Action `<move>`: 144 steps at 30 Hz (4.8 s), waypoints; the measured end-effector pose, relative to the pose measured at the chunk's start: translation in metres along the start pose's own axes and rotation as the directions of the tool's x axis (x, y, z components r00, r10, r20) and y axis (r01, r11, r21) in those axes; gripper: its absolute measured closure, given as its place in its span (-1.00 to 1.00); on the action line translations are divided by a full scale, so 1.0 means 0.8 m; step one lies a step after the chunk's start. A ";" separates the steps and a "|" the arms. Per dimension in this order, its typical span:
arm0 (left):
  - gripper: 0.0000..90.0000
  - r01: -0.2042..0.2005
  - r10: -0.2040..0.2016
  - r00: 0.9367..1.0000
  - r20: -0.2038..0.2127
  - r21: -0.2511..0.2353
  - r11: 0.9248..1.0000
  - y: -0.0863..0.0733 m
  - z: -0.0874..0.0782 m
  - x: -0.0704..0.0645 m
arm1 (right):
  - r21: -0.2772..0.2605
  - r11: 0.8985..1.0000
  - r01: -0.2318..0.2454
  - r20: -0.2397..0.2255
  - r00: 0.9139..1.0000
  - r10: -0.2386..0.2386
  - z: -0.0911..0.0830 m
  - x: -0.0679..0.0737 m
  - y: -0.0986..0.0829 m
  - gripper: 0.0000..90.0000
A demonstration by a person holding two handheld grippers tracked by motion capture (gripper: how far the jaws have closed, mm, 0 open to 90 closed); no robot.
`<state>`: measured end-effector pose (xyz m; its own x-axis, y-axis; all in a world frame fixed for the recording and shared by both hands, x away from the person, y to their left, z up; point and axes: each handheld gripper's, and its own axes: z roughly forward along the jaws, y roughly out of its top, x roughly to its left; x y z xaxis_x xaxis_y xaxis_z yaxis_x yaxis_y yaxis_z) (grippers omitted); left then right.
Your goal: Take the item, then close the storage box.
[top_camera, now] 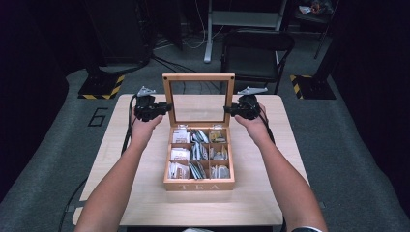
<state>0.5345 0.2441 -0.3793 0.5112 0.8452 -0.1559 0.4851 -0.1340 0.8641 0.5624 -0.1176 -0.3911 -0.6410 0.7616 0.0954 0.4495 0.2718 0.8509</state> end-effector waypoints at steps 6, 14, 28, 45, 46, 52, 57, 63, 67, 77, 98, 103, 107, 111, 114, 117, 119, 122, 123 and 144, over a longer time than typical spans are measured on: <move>0.56 0.010 -0.011 1.000 -0.021 -0.004 1.000 0.000 0.002 0.000 | 0.034 0.999 -0.006 -0.006 1.000 0.007 0.004 -0.003 -0.003 0.42; 0.59 -0.020 0.021 1.000 0.024 -0.004 1.000 -0.001 0.014 -0.010 | 0.049 0.999 -0.023 -0.011 1.000 0.023 0.013 -0.013 -0.007 0.47; 0.35 -0.009 0.009 1.000 -0.015 0.034 0.999 -0.014 0.015 -0.008 | 0.057 0.997 -0.050 -0.012 0.999 0.051 0.020 -0.019 -0.005 0.46; 0.17 -0.005 0.003 1.000 0.021 0.087 0.996 -0.029 0.000 0.005 | 0.077 0.996 -0.051 0.029 0.998 0.048 0.013 -0.010 -0.007 0.19; 0.16 -0.002 0.000 1.000 0.024 0.093 0.996 -0.030 -0.002 0.007 | 0.078 0.996 -0.041 0.039 0.998 0.038 0.010 -0.010 -0.008 0.16; 0.12 -0.008 0.005 1.000 0.027 0.101 0.995 -0.033 -0.016 0.010 | 0.067 0.997 -0.026 0.062 0.998 0.022 -0.012 -0.007 -0.015 0.06; 0.10 0.008 -0.012 0.999 0.053 0.076 0.997 -0.031 -0.028 0.006 | 0.049 0.999 -0.020 0.074 0.997 0.017 -0.029 -0.002 -0.022 0.03; 0.05 -0.015 0.010 0.998 0.064 0.085 0.996 -0.031 -0.036 0.000 | 0.041 0.999 -0.006 0.060 0.998 0.004 -0.044 0.014 -0.029 0.01; 0.03 -0.049 0.044 0.996 0.074 0.064 0.997 -0.034 -0.049 -0.011 | 0.031 0.999 0.005 0.032 0.999 -0.006 -0.056 0.030 -0.034 0.01; -0.05 -0.078 0.073 0.994 0.080 0.065 0.995 -0.051 -0.067 -0.027 | 0.019 0.999 0.041 0.008 0.999 -0.041 -0.069 0.057 -0.055 -0.01; -0.04 -0.036 0.034 0.998 0.045 0.039 0.999 -0.107 -0.086 -0.022 | 0.058 0.990 0.128 -0.004 0.992 -0.128 -0.082 0.115 -0.106 0.01; -0.05 -0.036 0.033 0.998 0.051 0.050 0.998 -0.113 -0.088 -0.021 | 0.050 0.991 0.123 -0.013 0.992 -0.123 -0.080 0.122 -0.111 0.07; -0.06 -0.037 0.034 0.998 0.047 0.070 0.997 -0.120 -0.084 -0.020 | 0.036 0.991 0.131 -0.031 0.991 -0.130 -0.081 0.126 -0.115 0.13; -0.06 -0.036 0.032 0.998 0.050 0.081 0.996 -0.128 -0.080 -0.018 | 0.043 0.990 0.138 -0.033 0.990 -0.137 -0.081 0.133 -0.120 0.15; -0.06 -0.042 0.038 0.998 0.043 0.095 0.995 -0.133 -0.078 -0.015 | 0.045 0.989 0.142 -0.041 0.989 -0.140 -0.079 0.136 -0.122 0.15; -0.06 -0.030 0.026 0.999 0.040 0.095 0.995 -0.135 -0.077 -0.012 | 0.048 0.990 0.133 -0.052 0.990 -0.131 -0.078 0.139 -0.125 0.18; -0.06 -0.024 0.021 0.999 0.036 0.092 0.995 -0.137 -0.077 -0.011 | 0.050 0.989 0.138 -0.063 0.989 -0.135 -0.076 0.143 -0.126 0.21; -0.06 -0.018 0.015 0.999 0.034 0.090 0.996 -0.137 -0.078 -0.009 | 0.054 0.988 0.143 -0.070 0.988 -0.139 -0.073 0.149 -0.127 0.22; -0.06 -0.017 0.014 0.999 0.034 0.090 0.996 -0.138 -0.078 -0.009 | 0.053 0.989 0.137 -0.076 0.988 -0.133 -0.073 0.152 -0.127 0.23; -0.06 -0.013 0.011 1.000 0.022 0.097 0.995 -0.144 -0.084 -0.009 | 0.075 0.979 0.189 -0.210 0.963 -0.170 -0.048 0.205 -0.128 0.25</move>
<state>0.4274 0.2885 -0.4456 0.5323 0.8319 -0.1567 0.5444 -0.1947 0.8159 0.3876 -0.0431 -0.4427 -0.8240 0.5638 0.0553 0.3653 0.4542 0.8126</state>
